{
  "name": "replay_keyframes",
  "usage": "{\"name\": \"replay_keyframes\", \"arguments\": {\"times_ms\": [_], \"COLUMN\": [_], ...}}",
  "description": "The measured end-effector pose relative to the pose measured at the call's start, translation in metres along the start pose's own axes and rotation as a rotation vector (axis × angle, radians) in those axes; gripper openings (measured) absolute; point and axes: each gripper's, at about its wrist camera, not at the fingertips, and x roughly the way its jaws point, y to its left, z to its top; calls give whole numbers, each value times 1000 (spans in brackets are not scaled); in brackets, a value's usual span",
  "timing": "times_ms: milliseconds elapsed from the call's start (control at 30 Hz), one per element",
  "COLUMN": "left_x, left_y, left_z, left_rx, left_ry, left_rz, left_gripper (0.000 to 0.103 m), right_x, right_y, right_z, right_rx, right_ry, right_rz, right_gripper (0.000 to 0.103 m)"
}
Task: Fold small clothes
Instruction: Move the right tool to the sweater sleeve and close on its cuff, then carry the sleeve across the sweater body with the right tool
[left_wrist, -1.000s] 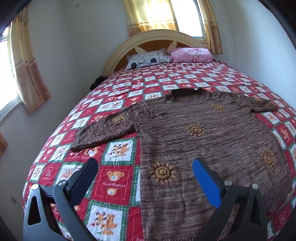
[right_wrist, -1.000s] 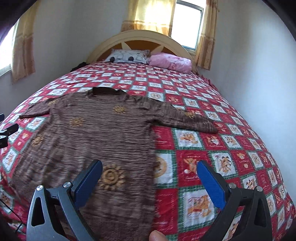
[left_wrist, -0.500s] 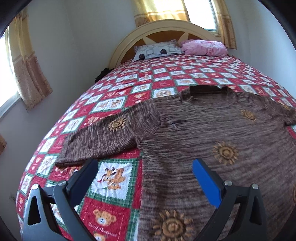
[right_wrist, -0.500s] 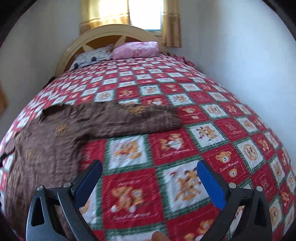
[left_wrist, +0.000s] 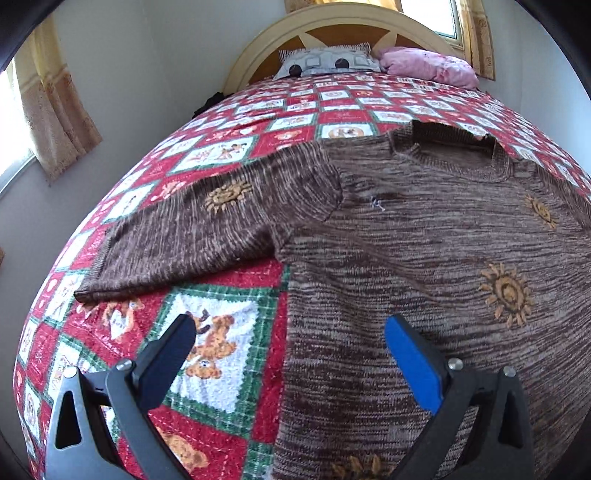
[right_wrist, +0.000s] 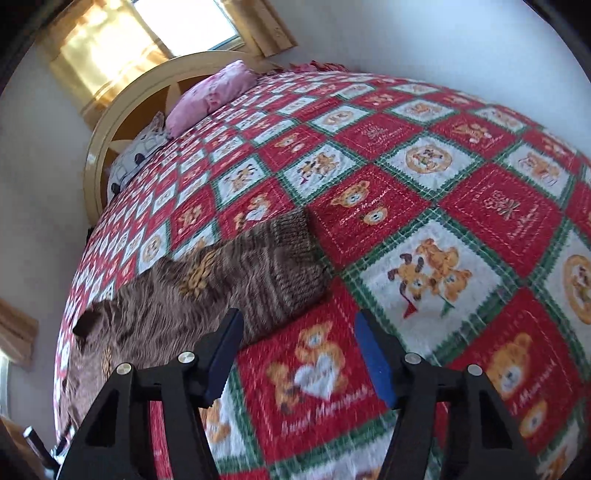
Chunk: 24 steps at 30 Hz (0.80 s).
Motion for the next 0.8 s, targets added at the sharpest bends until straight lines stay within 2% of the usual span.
{"name": "replay_keyframes", "arguments": {"times_ms": [100, 133, 167, 200, 267, 367, 467, 667, 733, 800], "left_x": [3, 3, 4, 4, 5, 6, 7, 7, 8, 8], "left_y": [-1, -1, -1, -2, -1, 0, 0, -3, -2, -1], "left_z": [0, -1, 0, 0, -1, 0, 0, -1, -1, -1], "left_rx": [-1, -1, 0, 0, -2, -11, -12, 0, -2, -10], "left_ry": [9, 8, 9, 8, 8, 11, 11, 5, 7, 9], "left_rz": [-7, -9, -12, -15, -23, -35, -37, -24, -28, -38], "left_gripper": [103, 103, 103, 103, 103, 103, 103, 103, 103, 103], "right_x": [12, 15, 18, 23, 28, 32, 23, -2, -5, -3], "right_y": [0, 2, 3, 5, 10, 21, 46, 146, 191, 241], "right_z": [8, 10, 11, 13, 14, 17, 19, 4, -14, -47], "right_rx": [6, 1, -4, -12, -43, -116, -191, -418, -525, -646], "right_ry": [1, 4, 11, 22, 27, 10, -35, -139, -151, -150], "right_rz": [4, 12, 16, 15, -9, -62, -96, -39, 3, 62], "right_gripper": [63, 56, 43, 37, 16, 6, 5, 4, 4, 4]}}
